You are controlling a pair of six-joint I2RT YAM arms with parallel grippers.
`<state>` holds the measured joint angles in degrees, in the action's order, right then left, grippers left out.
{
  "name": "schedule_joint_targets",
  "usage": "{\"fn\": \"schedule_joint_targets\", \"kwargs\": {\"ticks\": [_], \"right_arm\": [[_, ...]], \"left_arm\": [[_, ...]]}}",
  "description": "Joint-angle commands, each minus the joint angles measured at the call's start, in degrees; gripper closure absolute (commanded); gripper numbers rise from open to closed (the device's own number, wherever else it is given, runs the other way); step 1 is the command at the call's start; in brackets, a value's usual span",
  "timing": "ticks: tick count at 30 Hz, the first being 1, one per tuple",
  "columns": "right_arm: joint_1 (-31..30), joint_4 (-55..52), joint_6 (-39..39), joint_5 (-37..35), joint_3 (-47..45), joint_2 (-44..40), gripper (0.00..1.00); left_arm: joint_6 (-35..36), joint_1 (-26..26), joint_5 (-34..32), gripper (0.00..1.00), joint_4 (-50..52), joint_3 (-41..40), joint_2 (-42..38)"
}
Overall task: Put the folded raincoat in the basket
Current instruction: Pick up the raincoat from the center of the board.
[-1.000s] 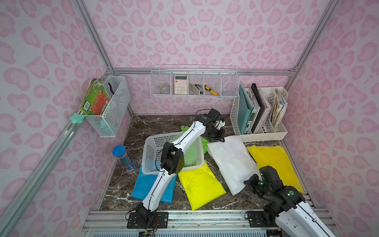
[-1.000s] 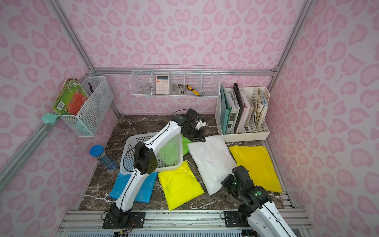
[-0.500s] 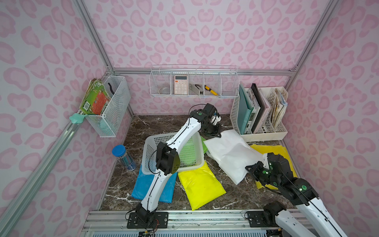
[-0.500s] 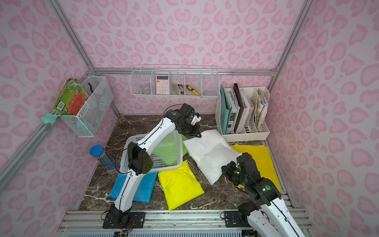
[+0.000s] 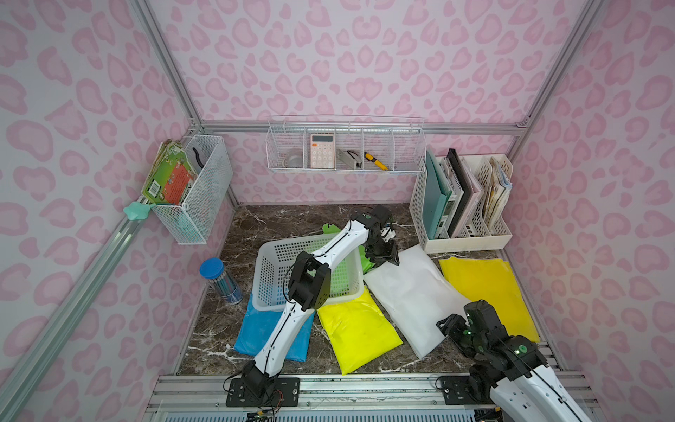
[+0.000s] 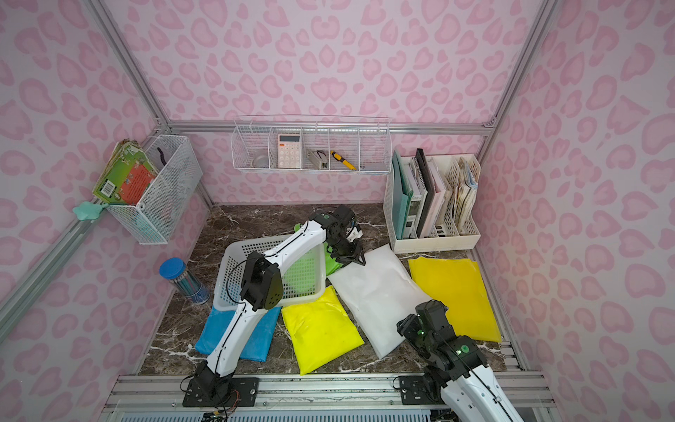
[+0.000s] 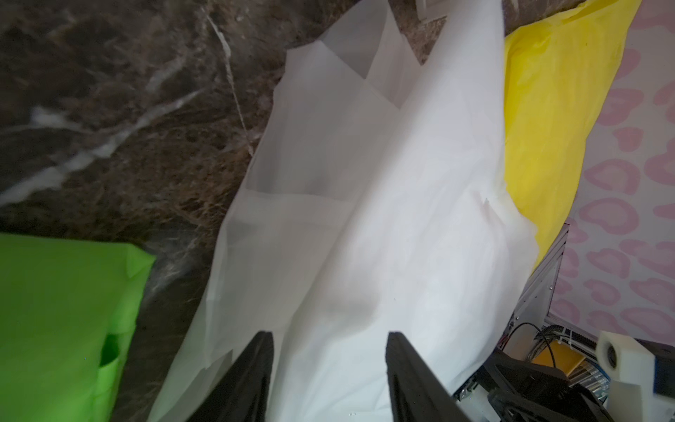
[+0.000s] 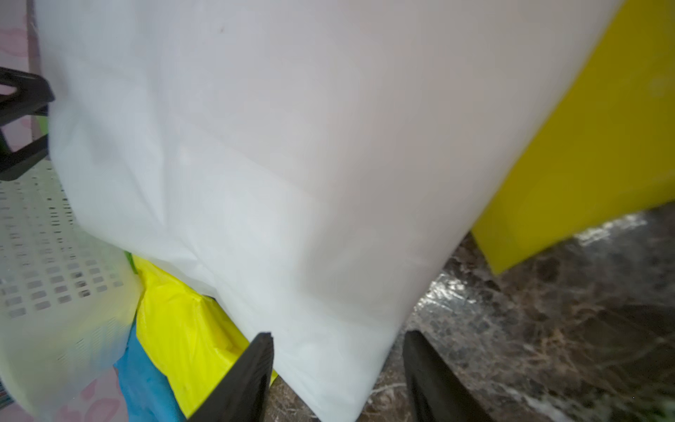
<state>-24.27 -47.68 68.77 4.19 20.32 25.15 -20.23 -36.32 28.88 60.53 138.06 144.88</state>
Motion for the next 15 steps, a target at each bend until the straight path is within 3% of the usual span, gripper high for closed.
{"fn": "schedule_joint_targets", "kwargs": {"ticks": [1, 10, 15], "right_arm": [[1.7, 2.6, 1.2, -1.3, -2.6, -0.5, 0.39], [8.1, 10.0, 2.2, 3.6, -11.0, -2.9, 0.36], [9.4, 9.4, 0.8, 5.6, -9.2, -3.6, 0.66]], "left_arm": [[1.5, 0.1, -1.1, 0.45, 0.5, -0.1, 0.2], [2.3, 0.1, -1.8, 0.41, 0.6, 0.0, 0.8], [2.2, 0.1, -1.9, 0.40, 0.2, 0.1, 0.9]]}}
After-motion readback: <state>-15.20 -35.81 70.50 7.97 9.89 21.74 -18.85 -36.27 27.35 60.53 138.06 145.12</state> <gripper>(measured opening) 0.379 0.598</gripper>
